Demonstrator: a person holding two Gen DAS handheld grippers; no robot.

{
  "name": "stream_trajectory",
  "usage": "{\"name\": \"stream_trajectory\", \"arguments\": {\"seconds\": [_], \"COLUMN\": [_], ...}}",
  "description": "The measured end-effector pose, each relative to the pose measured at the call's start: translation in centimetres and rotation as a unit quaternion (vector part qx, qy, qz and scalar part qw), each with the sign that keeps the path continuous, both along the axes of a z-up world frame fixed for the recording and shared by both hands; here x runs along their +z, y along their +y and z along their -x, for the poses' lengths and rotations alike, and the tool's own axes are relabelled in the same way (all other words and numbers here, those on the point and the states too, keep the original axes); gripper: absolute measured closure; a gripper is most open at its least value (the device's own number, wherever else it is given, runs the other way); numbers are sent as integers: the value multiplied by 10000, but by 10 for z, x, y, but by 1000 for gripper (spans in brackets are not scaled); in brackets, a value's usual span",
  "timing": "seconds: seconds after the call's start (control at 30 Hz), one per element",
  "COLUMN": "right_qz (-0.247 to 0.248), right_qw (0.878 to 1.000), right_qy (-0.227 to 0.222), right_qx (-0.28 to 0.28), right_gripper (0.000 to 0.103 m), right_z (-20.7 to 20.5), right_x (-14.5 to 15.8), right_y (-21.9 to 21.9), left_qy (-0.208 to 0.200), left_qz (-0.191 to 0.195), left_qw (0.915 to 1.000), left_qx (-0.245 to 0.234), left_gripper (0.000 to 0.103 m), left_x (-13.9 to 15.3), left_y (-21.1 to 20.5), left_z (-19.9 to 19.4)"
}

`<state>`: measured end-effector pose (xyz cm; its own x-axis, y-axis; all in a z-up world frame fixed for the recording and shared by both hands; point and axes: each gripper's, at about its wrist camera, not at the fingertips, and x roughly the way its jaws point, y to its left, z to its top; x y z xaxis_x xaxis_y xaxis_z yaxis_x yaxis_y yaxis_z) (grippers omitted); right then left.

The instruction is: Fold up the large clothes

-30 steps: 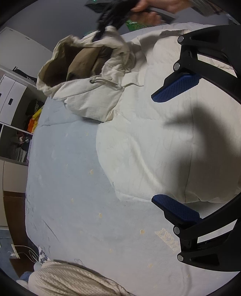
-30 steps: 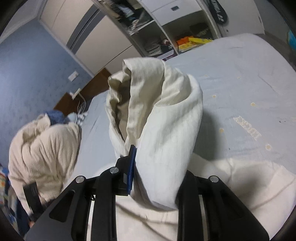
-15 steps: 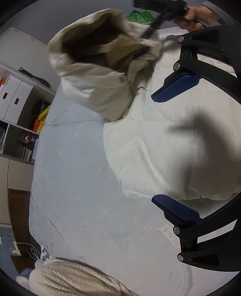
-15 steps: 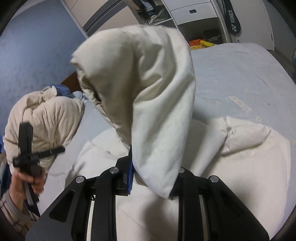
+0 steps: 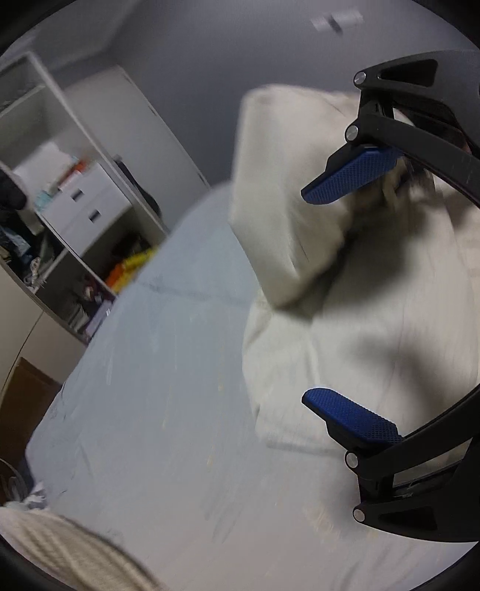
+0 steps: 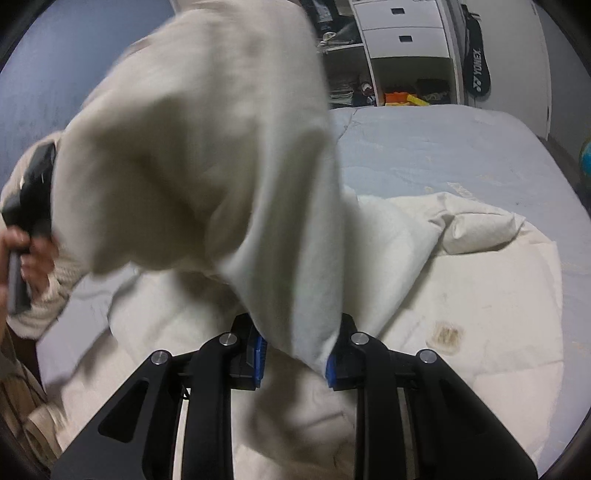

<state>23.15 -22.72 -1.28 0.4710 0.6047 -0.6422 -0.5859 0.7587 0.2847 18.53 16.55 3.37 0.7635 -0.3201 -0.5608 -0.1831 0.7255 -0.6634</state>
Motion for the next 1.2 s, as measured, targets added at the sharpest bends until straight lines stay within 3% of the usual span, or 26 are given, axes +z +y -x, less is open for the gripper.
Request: {"name": "stream_trajectory", "arguments": {"seconds": [0.07, 0.2, 0.33, 0.47, 0.57, 0.77, 0.87, 0.93, 1.03, 1.13, 1.2], "right_qz": [109, 527, 993, 1517, 1625, 1447, 1136, 878, 429, -262, -860], "right_qw": [9999, 9978, 9920, 9821, 9798, 9861, 9907, 9933, 9938, 9852, 9711], "right_qy": [-76, -390, -777, -1120, -1168, -740, -455, -218, 338, 1187, 1739], "right_qx": [17, 25, -20, 13, -34, -342, -588, -717, -966, -1205, -1392], "right_gripper": [82, 82, 82, 80, 77, 66, 58, 55, 47, 42, 38], "right_z": [6, 21, 36, 53, 63, 75, 76, 76, 71, 70, 71], "right_x": [-1, -3, -1, -1, 4, 15, 22, 24, 27, 23, 18], "right_y": [-1, 0, 6, 9, 1, -23, -37, -46, -55, -66, -76], "left_qy": [-201, -451, -317, 18, 152, 152, 265, 401, 483, 460, 440], "left_qz": [308, 543, 635, 1080, 1341, 1819, 1732, 1605, 1489, 1529, 1487], "left_qw": [9992, 9959, 9905, 9760, 9697, 9587, 9597, 9618, 9648, 9661, 9677], "left_qx": [-165, -569, -1175, -1889, -2038, -2181, -2199, -2180, -2114, -2029, -1989], "left_gripper": [7, 7, 7, 7, 7, 11, 28, 51, 79, 83, 84], "left_x": [3, 10, 8, -1, -7, -13, -16, -22, -26, -27, -25], "left_y": [-4, -18, -42, -63, -66, -64, -67, -71, -74, -70, -70], "left_z": [-1, -5, -13, -22, -22, -27, -28, -31, -31, -28, -25]}}
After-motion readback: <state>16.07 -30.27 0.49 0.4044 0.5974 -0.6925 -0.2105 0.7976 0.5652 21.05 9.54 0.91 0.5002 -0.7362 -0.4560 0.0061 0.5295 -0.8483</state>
